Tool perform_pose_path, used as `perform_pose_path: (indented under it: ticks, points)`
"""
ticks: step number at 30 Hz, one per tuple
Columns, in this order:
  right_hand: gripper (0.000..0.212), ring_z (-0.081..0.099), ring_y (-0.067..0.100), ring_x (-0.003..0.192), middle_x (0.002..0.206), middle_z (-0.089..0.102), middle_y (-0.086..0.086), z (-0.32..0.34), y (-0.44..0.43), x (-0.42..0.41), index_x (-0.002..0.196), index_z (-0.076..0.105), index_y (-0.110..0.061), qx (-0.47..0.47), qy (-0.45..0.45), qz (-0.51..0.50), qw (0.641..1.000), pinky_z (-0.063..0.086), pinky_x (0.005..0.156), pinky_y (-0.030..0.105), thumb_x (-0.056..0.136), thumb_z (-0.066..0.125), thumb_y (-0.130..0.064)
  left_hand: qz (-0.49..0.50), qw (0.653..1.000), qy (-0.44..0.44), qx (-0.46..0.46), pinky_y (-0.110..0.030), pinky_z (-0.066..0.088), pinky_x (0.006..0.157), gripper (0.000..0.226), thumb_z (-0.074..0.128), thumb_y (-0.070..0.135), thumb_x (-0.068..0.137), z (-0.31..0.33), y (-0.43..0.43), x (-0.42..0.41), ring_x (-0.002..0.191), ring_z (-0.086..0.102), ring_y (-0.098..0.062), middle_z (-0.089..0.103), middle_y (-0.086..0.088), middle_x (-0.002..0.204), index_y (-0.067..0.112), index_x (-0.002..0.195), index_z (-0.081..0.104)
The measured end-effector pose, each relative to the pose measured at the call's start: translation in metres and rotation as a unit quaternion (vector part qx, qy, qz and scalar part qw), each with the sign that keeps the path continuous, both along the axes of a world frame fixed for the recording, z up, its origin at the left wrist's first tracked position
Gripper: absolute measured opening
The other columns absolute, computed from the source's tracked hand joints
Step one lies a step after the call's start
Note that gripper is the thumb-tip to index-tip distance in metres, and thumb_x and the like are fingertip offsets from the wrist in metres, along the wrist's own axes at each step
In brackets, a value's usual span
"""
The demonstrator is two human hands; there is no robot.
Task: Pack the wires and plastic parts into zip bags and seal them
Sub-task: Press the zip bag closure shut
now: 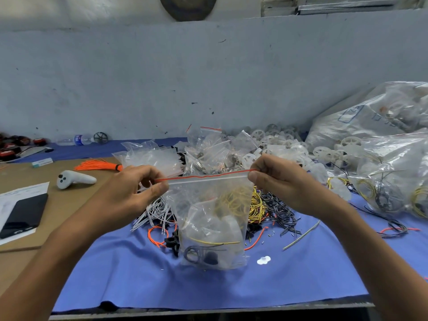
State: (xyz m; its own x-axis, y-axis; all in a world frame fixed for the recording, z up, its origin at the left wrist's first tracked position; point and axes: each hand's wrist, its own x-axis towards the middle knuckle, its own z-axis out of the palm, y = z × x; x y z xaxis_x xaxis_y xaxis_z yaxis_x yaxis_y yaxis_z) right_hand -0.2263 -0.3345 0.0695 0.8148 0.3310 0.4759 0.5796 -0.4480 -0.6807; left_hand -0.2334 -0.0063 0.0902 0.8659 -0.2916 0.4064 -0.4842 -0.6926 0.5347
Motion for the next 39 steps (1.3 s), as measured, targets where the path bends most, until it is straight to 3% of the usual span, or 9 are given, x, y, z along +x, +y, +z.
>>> perform_pose_path:
  ticks: [3,6,10,17,24,27,30,36,39]
  points:
    - [0.025,0.062,0.010,0.085,0.094,0.066,-0.009,-0.033,0.006,-0.008,0.099,0.060,-0.031,0.130,0.094,0.025,0.987,0.051,0.072,0.029,0.083,0.068,-0.048,-0.024,0.997,0.033,-0.069,-0.048,0.048,0.071,0.022,0.060,0.041,0.088,-0.005,-0.011,0.002,0.068,0.056,-0.030,0.063,-0.011,0.077,0.019,0.090,0.064]
    - [0.056,0.057,0.008,0.123,0.128,0.062,-0.014,-0.080,0.021,-0.026,0.130,0.052,-0.040,0.126,0.158,0.051,0.978,0.051,0.093,0.027,0.080,0.076,-0.046,-0.049,0.990,0.037,-0.131,-0.034,0.043,0.058,0.020,0.058,0.033,0.091,-0.016,-0.026,0.008,0.057,0.043,-0.012,0.052,-0.001,0.061,0.013,0.088,0.061]
    - [0.015,0.059,0.007,0.086,0.097,0.066,-0.016,-0.106,0.043,-0.034,0.112,0.064,-0.037,0.145,0.131,-0.024,0.980,0.045,0.076,0.019,0.098,0.059,-0.036,-0.097,0.981,0.032,-0.165,-0.034,0.043,0.061,0.018,0.059,0.028,0.090,-0.021,-0.054,0.011,0.063,0.051,-0.021,0.061,-0.016,0.071,0.011,0.091,0.064]
    - [0.016,0.049,-0.001,0.066,0.070,0.059,-0.019,-0.075,-0.002,-0.033,0.088,0.065,-0.029,0.223,0.051,-0.202,0.952,0.039,0.065,0.018,0.097,0.052,-0.029,-0.104,0.969,-0.035,-0.221,-0.019,0.051,0.063,0.030,0.063,0.063,0.085,-0.032,-0.069,0.021,0.071,0.064,-0.008,0.071,0.008,0.086,0.038,0.101,0.067]
    - [0.020,0.051,0.005,0.053,0.070,0.057,-0.008,0.006,-0.174,-0.019,0.082,0.062,-0.020,0.377,-0.040,-0.429,0.820,0.038,0.040,0.017,0.100,0.053,-0.020,0.000,0.952,0.127,-0.279,-0.027,0.059,0.061,0.082,0.078,0.087,0.038,-0.102,0.012,0.050,0.086,0.069,-0.036,0.077,-0.007,0.094,0.026,0.092,0.077]
    - [0.011,0.056,0.015,0.081,0.088,0.057,-0.002,0.073,-0.251,0.013,0.106,0.057,-0.019,0.438,-0.062,-0.509,0.739,0.045,0.050,0.019,0.097,0.052,-0.013,0.029,0.968,0.087,-0.234,-0.040,0.059,0.056,0.075,0.073,0.085,0.055,-0.127,0.020,0.056,0.085,0.073,-0.031,0.077,-0.003,0.096,0.023,0.099,0.074]
    - [0.008,0.060,0.012,0.056,0.076,0.057,-0.005,0.097,-0.289,0.026,0.090,0.054,-0.016,0.473,-0.028,-0.540,0.696,0.043,0.040,0.018,0.096,0.055,-0.020,0.003,0.970,0.101,-0.222,-0.034,0.058,0.062,0.071,0.064,0.084,0.068,-0.124,-0.009,0.046,0.088,0.072,-0.015,0.076,0.005,0.098,0.027,0.109,0.070]
    - [0.024,0.055,0.018,0.076,0.098,0.053,0.008,0.021,-0.219,0.076,0.116,0.044,-0.017,0.396,0.049,-0.443,0.803,0.053,0.075,0.032,0.097,0.054,-0.007,0.010,0.983,0.113,-0.145,-0.027,0.053,0.077,0.015,0.063,0.048,0.087,-0.116,-0.040,0.065,0.088,0.067,0.002,0.072,0.021,0.098,0.045,0.102,0.067]
    - [0.021,0.062,0.022,0.070,0.094,0.065,0.008,-0.050,-0.126,0.086,0.119,0.053,-0.010,0.386,0.083,-0.335,0.856,0.058,0.064,0.027,0.099,0.051,-0.004,0.060,0.989,0.091,-0.103,-0.025,0.048,0.072,0.006,0.066,0.032,0.095,-0.115,-0.049,0.092,0.081,0.063,0.005,0.070,0.021,0.089,0.038,0.093,0.066]
